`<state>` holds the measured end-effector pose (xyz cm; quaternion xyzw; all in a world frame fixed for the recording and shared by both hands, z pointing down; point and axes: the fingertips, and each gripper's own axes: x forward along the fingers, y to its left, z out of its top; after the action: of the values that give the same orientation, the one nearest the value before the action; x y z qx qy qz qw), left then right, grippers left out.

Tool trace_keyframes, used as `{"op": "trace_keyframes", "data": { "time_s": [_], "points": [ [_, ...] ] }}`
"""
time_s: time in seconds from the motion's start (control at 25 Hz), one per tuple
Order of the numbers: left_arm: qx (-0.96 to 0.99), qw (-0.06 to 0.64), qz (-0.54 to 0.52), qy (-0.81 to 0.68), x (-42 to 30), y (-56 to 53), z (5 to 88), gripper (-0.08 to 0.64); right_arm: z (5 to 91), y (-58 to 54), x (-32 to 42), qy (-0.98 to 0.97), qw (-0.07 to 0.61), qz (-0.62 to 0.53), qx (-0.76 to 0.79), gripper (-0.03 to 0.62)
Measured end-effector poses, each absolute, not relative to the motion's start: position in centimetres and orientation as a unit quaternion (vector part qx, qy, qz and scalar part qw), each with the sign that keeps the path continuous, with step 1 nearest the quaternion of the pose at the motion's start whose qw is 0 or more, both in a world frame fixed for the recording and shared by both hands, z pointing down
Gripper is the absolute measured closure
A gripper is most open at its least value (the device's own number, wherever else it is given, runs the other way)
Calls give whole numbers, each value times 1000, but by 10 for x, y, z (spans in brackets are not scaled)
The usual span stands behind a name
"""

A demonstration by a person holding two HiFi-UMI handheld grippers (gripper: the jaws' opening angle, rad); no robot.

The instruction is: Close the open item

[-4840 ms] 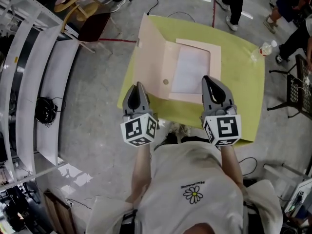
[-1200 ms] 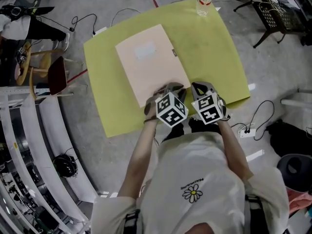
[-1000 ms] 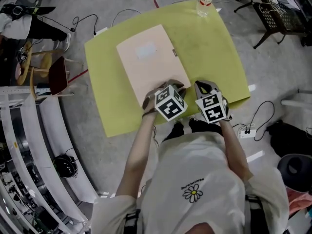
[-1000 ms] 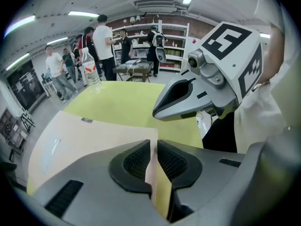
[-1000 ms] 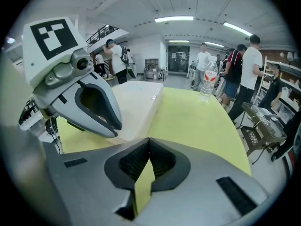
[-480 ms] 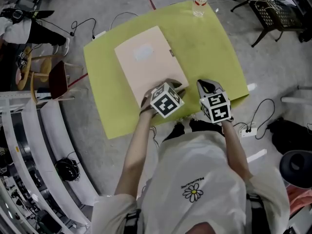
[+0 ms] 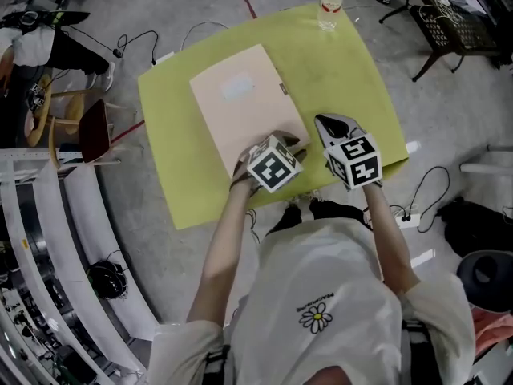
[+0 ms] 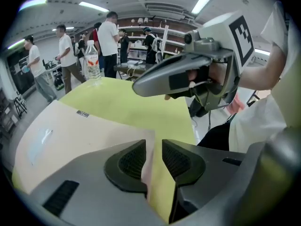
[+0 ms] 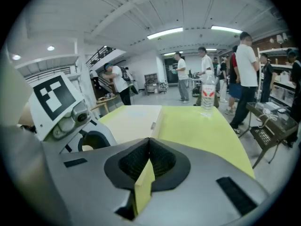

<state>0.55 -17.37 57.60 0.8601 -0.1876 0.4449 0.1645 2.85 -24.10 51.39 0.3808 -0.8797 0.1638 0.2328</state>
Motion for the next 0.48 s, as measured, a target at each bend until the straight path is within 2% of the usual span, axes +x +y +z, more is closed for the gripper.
{"op": "trace_keyframes", "data": {
  "time_s": [0.16,0.48],
  "points": [
    [858,175,439,-202,5,-177,577,476,510,-265,-17,-910,242,130,311,580],
    [860,172,431,-213,4,-180,574,502,546,-306,-76,-899,365,58,236,580]
  ]
}}
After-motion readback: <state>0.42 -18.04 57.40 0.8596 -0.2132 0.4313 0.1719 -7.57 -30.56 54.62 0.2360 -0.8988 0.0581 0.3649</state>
